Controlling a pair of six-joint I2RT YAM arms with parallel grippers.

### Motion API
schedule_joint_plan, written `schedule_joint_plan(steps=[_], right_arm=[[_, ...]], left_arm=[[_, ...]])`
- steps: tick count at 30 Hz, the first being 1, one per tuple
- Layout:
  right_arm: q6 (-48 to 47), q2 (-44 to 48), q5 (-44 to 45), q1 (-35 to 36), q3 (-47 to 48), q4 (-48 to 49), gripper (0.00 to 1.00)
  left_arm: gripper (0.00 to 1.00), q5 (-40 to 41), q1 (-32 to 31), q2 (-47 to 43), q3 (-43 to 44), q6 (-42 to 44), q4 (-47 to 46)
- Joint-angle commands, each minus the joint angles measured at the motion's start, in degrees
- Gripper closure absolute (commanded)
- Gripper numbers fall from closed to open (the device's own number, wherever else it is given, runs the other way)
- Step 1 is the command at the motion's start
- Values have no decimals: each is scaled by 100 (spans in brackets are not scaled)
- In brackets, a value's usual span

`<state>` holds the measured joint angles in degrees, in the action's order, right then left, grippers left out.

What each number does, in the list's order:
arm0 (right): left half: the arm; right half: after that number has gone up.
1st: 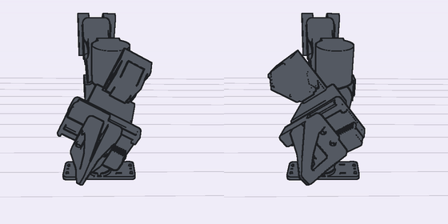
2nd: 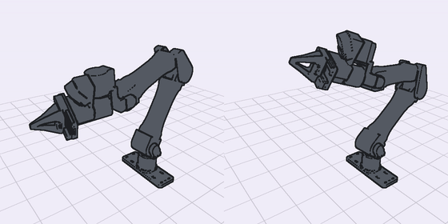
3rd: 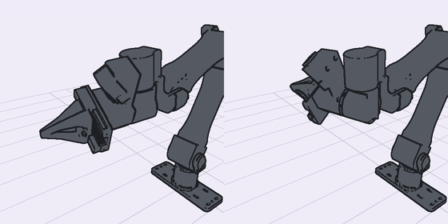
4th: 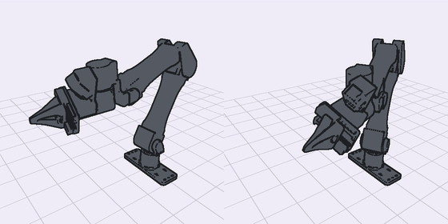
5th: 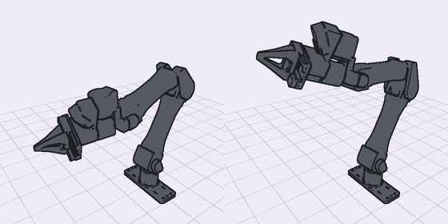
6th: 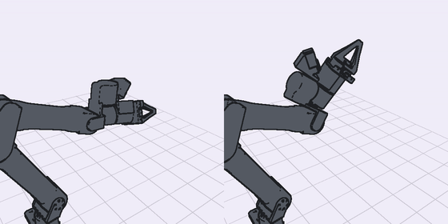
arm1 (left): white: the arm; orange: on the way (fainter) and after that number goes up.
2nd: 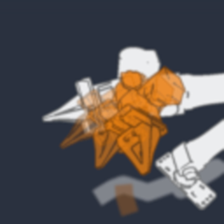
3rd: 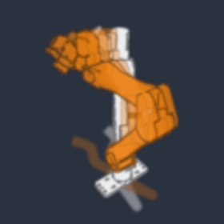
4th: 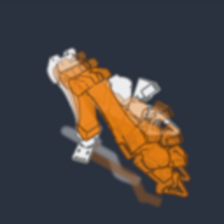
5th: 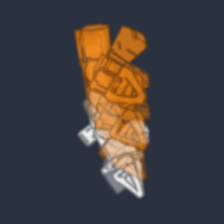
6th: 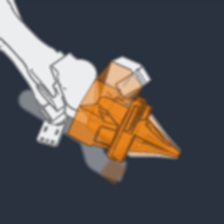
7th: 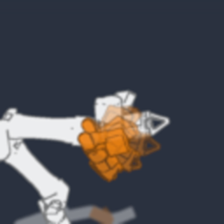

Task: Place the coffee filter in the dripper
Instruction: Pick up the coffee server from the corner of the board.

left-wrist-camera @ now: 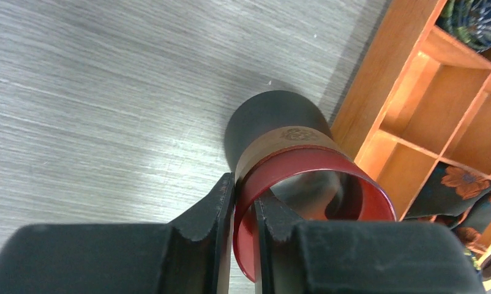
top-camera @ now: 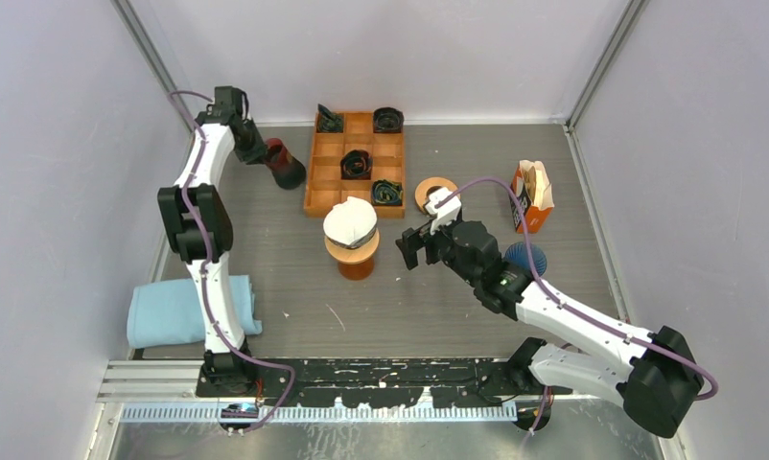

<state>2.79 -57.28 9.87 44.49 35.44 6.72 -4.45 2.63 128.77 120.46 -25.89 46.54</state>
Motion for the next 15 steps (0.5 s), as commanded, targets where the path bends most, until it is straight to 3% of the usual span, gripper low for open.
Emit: schedule_joint_plan(steps=[1, 15], right_arm=[[70, -108, -372, -15, 85, 497, 4], [21, -696, -1122, -18, -44, 890, 3]], left_arm=[[86, -6, -17, -535, 23, 235, 361], [92, 313, -125, -2047, -940, 697, 827]])
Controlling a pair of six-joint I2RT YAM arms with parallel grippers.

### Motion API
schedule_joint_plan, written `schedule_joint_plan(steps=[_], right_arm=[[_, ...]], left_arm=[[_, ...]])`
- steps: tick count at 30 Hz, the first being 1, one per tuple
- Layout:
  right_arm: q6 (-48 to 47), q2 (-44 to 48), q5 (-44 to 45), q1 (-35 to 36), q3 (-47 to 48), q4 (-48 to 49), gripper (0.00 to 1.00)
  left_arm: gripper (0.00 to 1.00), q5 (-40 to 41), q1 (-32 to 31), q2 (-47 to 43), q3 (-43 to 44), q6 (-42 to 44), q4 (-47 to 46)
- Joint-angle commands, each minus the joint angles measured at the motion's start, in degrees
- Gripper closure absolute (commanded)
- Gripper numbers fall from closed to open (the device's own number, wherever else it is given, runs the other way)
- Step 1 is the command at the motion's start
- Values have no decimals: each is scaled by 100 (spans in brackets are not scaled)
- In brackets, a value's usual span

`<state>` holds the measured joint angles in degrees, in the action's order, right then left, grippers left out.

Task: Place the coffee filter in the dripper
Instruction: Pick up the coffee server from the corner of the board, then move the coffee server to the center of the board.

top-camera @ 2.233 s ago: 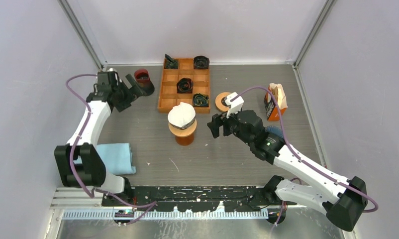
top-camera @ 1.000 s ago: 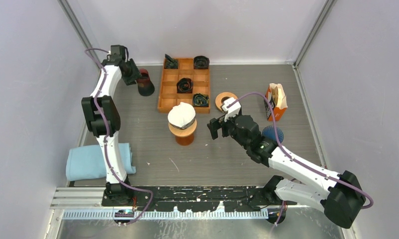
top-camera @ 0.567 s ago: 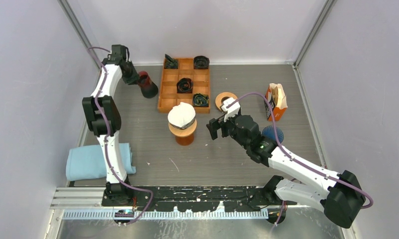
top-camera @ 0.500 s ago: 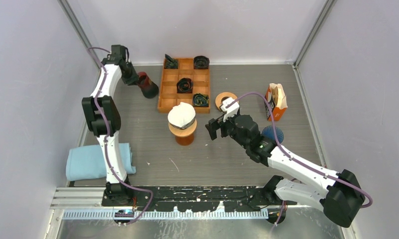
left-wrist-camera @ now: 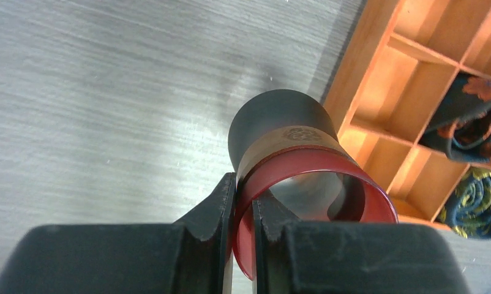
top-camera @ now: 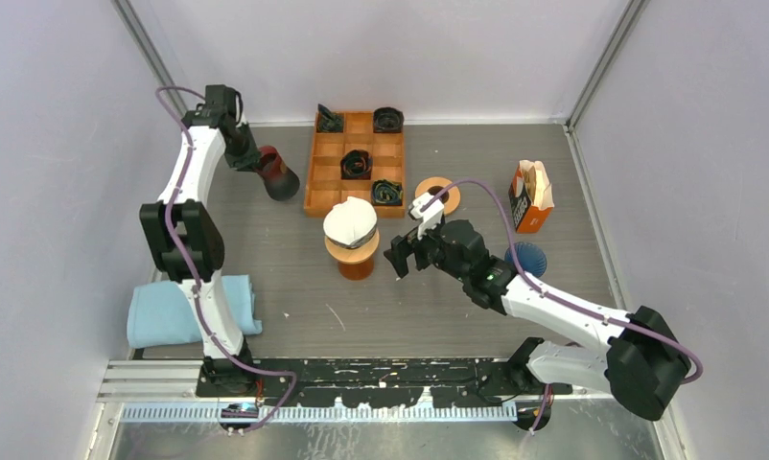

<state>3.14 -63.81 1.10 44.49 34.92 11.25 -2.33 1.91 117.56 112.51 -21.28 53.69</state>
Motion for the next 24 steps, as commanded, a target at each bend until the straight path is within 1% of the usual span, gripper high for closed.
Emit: schedule_joint_plan(steps=[1, 7, 17, 20, 24], right_arm=[[7, -51, -243, -19, -2, 440, 3], [80, 72, -81, -19, -127, 408, 3], [174, 429, 99, -17, -372, 300, 3], [189, 343, 63, -12, -446, 437, 4], [187, -22, -161, -19, -461, 694, 3]], left_arm=[[92, 126, -77, -1053, -214, 264, 159], [93, 162, -289, -1877, -807, 401, 397], [93, 227, -866, -3536, -2698, 365, 510], [93, 284, -948, -4054, -3166, 327, 506], [92, 248, -973, -4642, -3699, 306, 377]])
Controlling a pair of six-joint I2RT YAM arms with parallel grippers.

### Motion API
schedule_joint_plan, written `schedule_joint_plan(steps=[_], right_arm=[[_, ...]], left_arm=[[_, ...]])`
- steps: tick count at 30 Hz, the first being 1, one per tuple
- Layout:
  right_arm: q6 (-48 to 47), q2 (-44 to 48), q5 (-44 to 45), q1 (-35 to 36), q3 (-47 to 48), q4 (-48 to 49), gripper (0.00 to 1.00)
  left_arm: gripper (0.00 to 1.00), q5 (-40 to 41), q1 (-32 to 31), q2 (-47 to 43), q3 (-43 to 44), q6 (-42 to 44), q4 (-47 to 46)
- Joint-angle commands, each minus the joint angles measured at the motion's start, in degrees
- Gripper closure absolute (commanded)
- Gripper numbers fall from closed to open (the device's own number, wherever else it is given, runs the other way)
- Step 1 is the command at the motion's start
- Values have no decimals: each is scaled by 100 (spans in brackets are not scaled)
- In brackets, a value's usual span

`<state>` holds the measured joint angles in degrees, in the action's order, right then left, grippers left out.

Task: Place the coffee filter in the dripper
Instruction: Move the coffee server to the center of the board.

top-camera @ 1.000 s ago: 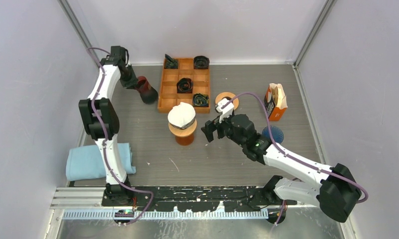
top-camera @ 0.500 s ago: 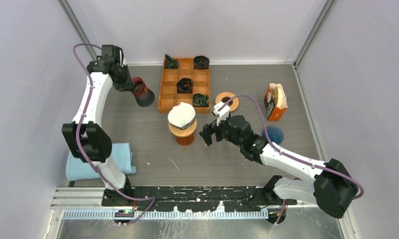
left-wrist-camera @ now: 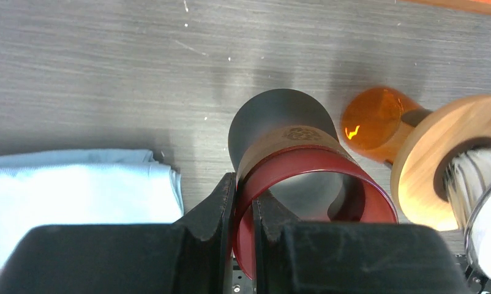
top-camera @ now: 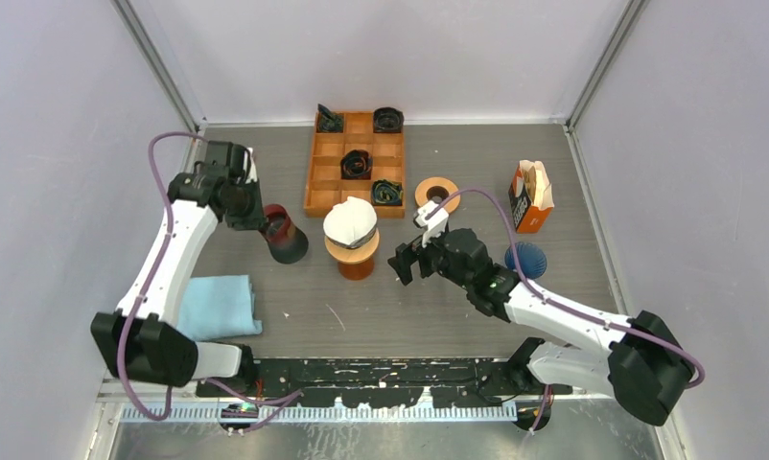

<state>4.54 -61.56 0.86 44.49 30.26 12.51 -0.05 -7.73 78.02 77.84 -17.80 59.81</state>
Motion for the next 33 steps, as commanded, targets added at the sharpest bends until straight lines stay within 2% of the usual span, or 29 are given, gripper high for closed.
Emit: schedule_joint_plan(steps=[1, 14, 33], right_arm=[[47, -368, -153, -13, 2, 662, 4], [214, -2031, -328, -19, -27, 2596, 12], [824, -3363, -435, -10, 47, 4248, 18]], left_arm=[[91, 16, -10, -799, -321, -33, -253], [91, -252, -9, -1302, -1029, 53, -756], [91, -513, -37, -1447, -1243, -74, -713]])
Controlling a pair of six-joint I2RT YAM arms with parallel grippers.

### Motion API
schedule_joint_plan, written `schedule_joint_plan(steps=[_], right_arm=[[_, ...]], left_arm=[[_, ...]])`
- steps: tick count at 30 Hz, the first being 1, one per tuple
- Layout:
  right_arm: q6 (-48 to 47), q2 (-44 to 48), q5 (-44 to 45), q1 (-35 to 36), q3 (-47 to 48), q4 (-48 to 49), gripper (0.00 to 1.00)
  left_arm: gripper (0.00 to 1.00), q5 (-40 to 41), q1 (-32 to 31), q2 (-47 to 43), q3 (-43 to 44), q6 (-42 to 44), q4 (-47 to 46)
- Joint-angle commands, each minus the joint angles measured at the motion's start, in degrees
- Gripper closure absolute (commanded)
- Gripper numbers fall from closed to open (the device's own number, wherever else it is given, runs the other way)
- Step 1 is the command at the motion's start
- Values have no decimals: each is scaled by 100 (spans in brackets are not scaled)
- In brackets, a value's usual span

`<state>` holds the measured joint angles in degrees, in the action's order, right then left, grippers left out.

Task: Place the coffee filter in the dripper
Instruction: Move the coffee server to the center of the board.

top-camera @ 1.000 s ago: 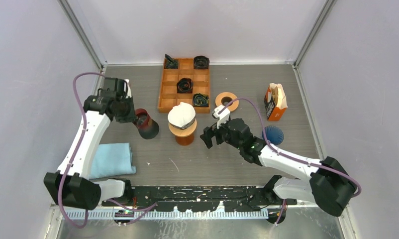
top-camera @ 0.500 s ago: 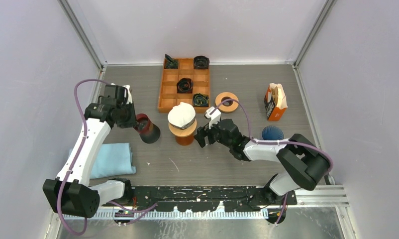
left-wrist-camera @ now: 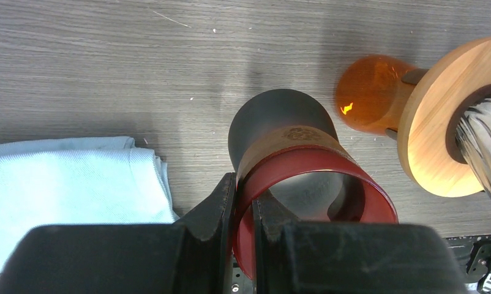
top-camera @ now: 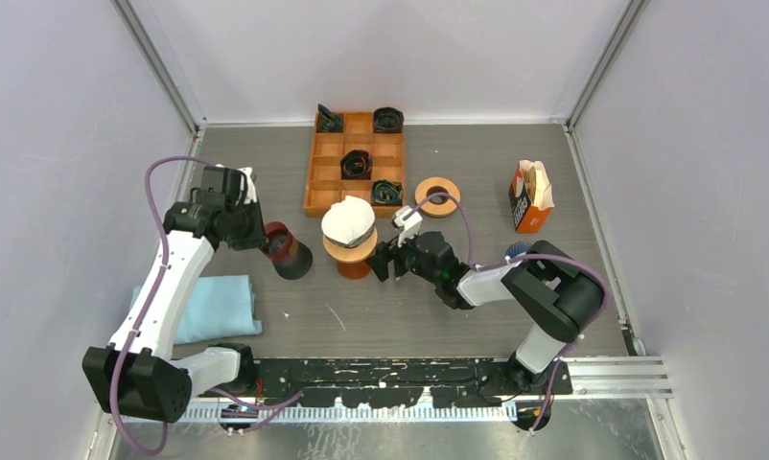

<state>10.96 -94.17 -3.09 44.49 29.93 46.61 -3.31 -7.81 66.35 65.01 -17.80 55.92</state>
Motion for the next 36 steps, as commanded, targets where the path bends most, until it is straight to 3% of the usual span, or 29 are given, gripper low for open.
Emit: schedule_joint_plan(steps=[1, 23, 31, 36], right_arm=[[207, -162, -46, -4, 119, 888, 18], [383, -1567, -108, 182, 1502, 1124, 25], [276, -1424, 112, 183, 1429, 1014, 24], [105, -1042, 453, 188, 1087, 887, 22]], left_arm=[[91, -187, -39, -292, 36, -84, -305], [91, -298, -73, -671, -84, -263, 75], [91, -391, -206, -839, -170, -369, 217], [91, -313, -639, -898, -280, -603, 199]])
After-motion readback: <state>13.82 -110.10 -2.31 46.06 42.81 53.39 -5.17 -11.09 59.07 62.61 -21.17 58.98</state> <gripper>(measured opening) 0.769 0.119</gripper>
